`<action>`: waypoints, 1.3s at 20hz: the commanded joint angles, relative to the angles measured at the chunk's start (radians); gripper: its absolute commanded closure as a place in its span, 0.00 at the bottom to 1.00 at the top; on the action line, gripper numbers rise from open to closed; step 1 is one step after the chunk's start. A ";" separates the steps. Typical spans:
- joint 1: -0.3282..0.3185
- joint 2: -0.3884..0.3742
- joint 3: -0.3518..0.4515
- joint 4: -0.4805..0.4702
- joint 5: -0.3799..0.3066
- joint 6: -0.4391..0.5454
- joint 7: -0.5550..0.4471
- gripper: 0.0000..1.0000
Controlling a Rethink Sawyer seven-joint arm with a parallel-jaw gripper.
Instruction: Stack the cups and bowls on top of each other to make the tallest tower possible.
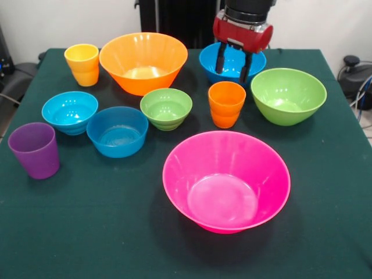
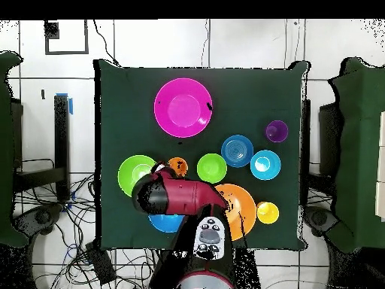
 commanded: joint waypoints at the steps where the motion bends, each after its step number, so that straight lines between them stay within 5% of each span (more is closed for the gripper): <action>1: 0.005 -0.016 0.112 -0.035 0.039 0.143 0.054 0.00; 19: 0.008 0.020 0.112 -0.144 0.029 0.173 0.024 0.00; 26: -0.005 0.073 0.140 -0.165 0.026 0.108 0.031 0.00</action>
